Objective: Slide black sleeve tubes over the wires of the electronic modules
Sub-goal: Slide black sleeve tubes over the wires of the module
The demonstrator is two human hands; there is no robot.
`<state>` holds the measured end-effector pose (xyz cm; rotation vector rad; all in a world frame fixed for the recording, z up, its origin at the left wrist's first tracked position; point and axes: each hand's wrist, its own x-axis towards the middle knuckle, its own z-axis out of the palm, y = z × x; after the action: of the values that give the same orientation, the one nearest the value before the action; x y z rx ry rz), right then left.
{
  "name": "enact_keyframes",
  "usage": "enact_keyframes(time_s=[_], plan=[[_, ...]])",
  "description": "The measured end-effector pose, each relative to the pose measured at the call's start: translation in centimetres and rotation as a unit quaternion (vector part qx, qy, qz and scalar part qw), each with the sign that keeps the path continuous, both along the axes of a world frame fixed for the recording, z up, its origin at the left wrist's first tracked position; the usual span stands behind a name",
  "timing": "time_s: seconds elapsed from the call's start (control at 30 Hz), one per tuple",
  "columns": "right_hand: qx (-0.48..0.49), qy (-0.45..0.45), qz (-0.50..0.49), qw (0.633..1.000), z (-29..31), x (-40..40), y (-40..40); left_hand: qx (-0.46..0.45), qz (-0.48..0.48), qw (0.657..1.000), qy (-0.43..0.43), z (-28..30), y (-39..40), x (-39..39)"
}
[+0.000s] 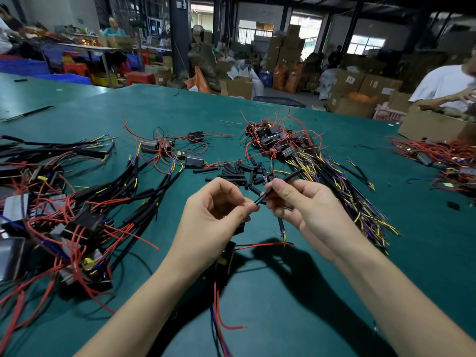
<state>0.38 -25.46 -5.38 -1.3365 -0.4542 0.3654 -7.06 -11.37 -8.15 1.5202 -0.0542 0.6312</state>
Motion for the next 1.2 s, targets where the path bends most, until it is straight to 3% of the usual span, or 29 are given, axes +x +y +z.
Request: enact_keyframes(time_s=[0.27,0.33,0.53,0.9,1.03,1.13,1.2], plan=[[0.074,0.175,0.058,0.980,0.2,0.5,0.3,0.017,-0.005,1.000,-0.004,0.0,0.2,0.1],[0.074,0.148,0.034,0.986,-0.2,0.4,0.4,0.013,0.000,1.000,-0.004,0.0,0.2,0.1],[0.023,-0.056,-0.083,0.995,-1.0,0.1,0.2,-0.008,0.016,1.000,-0.002,0.1,0.0,0.1],[-0.040,-0.078,-0.056,0.995,-1.6,-0.7,1.0,0.066,0.064,0.996,-0.008,-0.2,-0.1,-0.1],[-0.058,-0.110,-0.091,0.988,-1.9,-0.7,1.3,0.162,0.064,0.983,0.053,0.1,0.5,-0.3],[-0.061,-0.116,-0.132,0.983,-1.8,-0.4,1.0,0.305,0.060,0.937,0.158,0.3,1.8,-0.7],[-0.062,-0.115,-0.149,0.980,-1.9,-0.2,0.9,0.317,0.056,0.930,0.177,0.4,2.2,-0.7]])
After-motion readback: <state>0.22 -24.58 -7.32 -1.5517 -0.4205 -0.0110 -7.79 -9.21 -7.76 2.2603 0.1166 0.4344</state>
